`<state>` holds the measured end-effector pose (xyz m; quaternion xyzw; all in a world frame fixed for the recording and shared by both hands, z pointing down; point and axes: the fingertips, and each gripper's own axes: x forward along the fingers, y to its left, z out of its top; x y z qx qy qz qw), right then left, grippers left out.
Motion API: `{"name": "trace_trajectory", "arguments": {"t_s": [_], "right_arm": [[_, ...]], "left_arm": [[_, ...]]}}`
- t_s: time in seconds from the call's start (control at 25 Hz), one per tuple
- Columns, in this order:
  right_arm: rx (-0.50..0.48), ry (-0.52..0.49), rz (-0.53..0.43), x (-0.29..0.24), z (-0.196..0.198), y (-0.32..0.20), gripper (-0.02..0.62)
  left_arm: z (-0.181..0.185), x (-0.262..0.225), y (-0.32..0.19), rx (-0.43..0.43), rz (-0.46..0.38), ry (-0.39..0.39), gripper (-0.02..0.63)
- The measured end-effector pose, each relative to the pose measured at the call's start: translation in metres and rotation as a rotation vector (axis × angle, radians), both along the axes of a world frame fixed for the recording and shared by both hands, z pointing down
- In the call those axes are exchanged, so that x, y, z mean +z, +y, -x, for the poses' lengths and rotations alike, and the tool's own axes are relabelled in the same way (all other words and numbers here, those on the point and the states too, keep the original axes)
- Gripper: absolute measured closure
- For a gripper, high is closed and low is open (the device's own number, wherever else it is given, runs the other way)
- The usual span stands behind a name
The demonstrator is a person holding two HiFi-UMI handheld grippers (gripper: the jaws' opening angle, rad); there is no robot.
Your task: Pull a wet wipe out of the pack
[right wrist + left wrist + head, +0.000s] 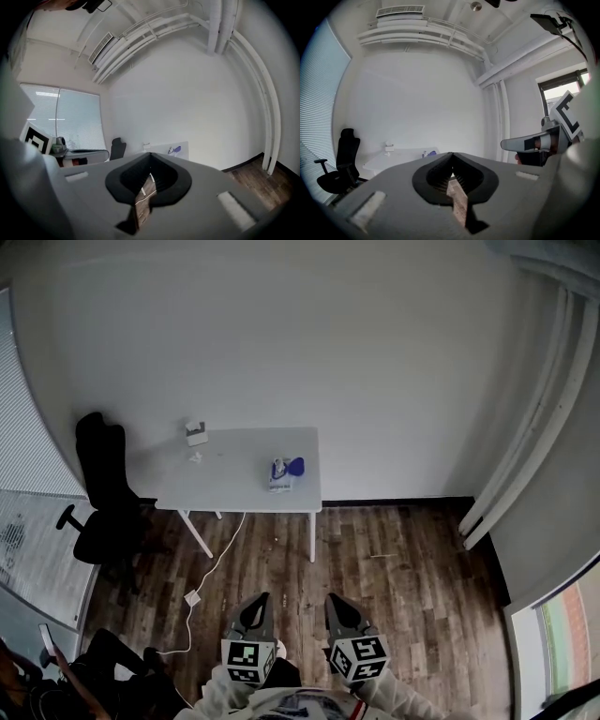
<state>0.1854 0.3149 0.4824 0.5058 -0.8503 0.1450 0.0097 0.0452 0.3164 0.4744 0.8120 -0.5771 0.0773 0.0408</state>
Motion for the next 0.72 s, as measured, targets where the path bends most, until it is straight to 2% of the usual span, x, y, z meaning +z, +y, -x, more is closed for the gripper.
{"name": "trace_trajectory", "arguments": {"t_s": [0.36, 0.72], "right_arm": [[0.03, 0.021, 0.038, 0.007, 0.052, -0.092, 0.59], [0.047, 0.067, 0.07, 0.014, 0.105, -0.161, 0.589]], "left_arm": [[0.048, 0.002, -0.096, 0.038, 0.017, 0.007, 0.601], [0.103, 0.006, -0.172, 0.066, 0.036, 0.039, 0.601]]}}
